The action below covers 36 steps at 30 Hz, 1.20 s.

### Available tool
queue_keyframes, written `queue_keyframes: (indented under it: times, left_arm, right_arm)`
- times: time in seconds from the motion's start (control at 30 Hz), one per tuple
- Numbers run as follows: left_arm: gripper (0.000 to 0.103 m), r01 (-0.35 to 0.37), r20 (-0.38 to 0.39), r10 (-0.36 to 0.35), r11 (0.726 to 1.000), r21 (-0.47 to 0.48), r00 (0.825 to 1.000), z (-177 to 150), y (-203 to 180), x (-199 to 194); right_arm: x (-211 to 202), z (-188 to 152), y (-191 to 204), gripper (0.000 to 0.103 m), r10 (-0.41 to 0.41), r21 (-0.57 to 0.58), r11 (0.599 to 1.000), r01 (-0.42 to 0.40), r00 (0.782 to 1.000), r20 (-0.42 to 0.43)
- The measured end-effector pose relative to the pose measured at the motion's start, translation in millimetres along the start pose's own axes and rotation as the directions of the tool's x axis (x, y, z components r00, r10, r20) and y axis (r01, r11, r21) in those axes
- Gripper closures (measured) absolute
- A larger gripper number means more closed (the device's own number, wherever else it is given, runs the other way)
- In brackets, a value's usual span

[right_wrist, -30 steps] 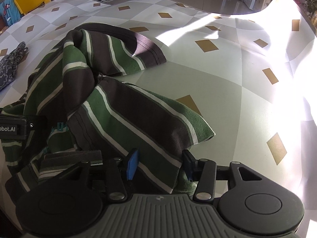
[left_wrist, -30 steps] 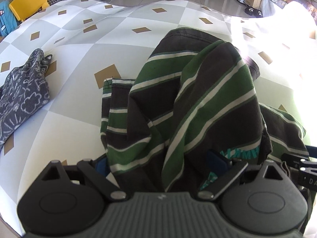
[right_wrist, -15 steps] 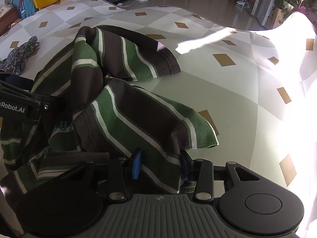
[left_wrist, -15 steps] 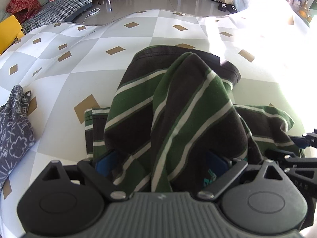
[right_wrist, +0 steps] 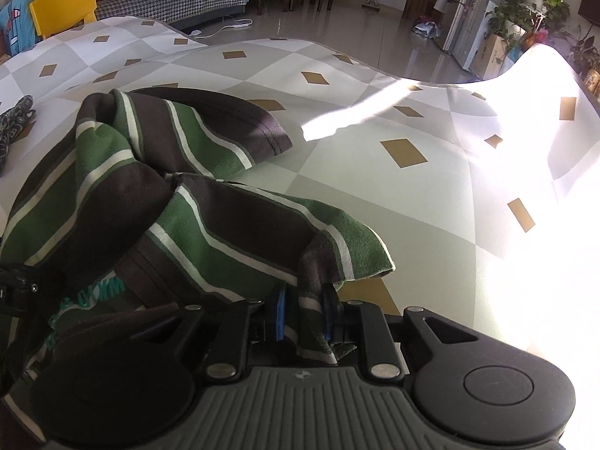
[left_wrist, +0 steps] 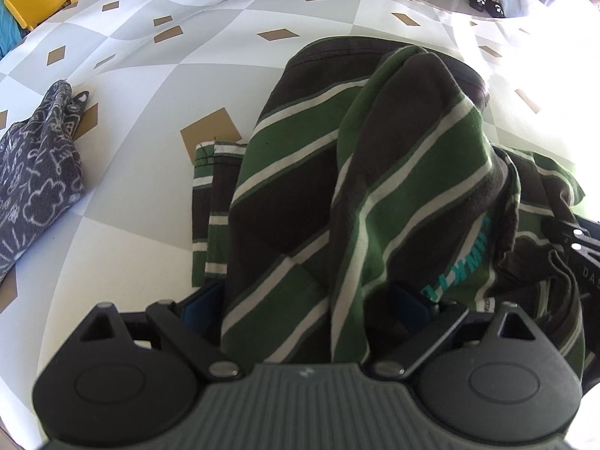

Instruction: Fold clothes

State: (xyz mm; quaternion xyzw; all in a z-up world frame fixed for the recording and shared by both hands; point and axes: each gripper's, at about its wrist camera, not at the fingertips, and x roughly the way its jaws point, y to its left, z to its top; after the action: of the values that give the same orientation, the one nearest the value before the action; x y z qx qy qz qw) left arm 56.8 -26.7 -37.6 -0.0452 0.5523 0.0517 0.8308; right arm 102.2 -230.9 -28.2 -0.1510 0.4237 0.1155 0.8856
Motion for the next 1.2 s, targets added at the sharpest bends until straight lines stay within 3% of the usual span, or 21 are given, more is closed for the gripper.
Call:
queue_keyframes:
  times: [0.5,0.7,0.87,1.2]
  left_arm:
    - [0.005,-0.007,-0.023,0.008,1.000,0.018,1.000,-8.9,-5.6,-3.3]
    - [0.005,-0.038,0.075,0.033,0.997,0.071,0.997,-7.6,-15.8,-17.4]
    - [0.005,-0.031,0.175,0.018,0.997,0.075,0.984,-0.6,-23.0,-32.0]
    - [0.005,-0.041,0.218,0.035,0.999,0.022,0.975,25.1,-18.6,-29.5]
  right_arm:
    - [3.2,6.9,-2.6,0.075,-0.037,0.035,0.999,0.037,0.999,-0.007]
    - [-4.8,11.1,-12.1,0.069,-0.030,0.098,0.995,0.030,1.000,0.000]
    - [-17.5,13.6,-21.8,0.064,0.017,0.173,0.985,-0.019,1.000,0.013]
    - [-43.3,11.3,-17.2,0.061,0.155,0.180,0.970,-0.162,0.987,0.049]
